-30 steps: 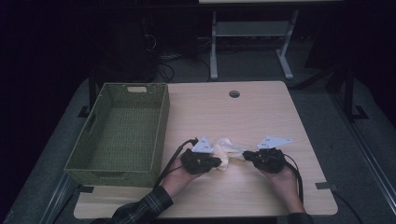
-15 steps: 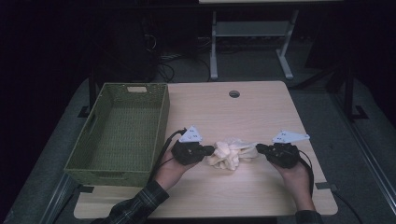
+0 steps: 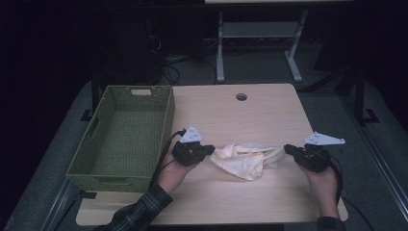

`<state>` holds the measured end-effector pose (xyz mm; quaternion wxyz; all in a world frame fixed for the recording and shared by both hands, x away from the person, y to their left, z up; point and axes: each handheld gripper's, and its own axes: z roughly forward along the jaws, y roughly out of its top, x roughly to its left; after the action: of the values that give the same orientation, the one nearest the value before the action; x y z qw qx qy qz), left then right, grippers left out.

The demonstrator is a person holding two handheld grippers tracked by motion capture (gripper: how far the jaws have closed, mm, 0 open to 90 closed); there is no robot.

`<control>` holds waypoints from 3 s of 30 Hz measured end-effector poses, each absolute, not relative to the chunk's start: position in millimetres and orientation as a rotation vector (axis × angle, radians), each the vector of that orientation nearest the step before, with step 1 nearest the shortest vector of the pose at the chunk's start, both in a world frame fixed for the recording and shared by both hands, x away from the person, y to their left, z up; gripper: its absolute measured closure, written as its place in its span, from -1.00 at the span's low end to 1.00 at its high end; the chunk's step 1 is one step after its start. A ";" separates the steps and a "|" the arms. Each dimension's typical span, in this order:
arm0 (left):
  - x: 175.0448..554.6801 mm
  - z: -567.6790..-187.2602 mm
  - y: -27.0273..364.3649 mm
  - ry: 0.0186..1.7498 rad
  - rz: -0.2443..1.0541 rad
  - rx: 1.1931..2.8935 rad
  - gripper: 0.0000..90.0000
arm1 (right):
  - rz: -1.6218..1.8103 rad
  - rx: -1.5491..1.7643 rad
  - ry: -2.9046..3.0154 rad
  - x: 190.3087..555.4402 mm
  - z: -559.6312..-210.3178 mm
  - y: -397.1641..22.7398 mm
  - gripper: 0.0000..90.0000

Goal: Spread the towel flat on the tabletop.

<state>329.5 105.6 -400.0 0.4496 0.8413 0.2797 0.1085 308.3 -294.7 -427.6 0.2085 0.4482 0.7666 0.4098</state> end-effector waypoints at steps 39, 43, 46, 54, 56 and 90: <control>300.9 -445.2 13.7 0.486 0.112 2.211 0.22 | 1.164 1.231 2.306 302.8 -444.7 -261.7 0.47; 298.6 -447.9 -5.3 0.440 0.109 2.219 0.24 | 1.168 1.236 2.305 302.9 -446.4 -263.8 0.46; 298.5 -449.0 -13.7 0.428 0.099 2.216 0.24 | 1.166 1.252 2.305 302.2 -446.6 -264.4 0.46; 306.3 -463.3 -40.4 0.407 0.114 2.253 0.27 | 1.172 1.251 2.296 302.8 -447.7 -269.5 0.46; 308.3 -466.9 -41.7 0.424 0.122 2.264 0.36 | 1.171 1.252 2.298 303.0 -447.9 -269.6 0.46; 346.0 -413.6 73.9 0.644 0.163 2.096 0.94 | 1.287 1.132 2.387 292.6 -443.7 -243.0 0.36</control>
<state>346.0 73.9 -413.6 0.4543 0.8492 0.2609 0.0660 292.6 -243.0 -443.7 0.1013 0.3832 0.8082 0.4356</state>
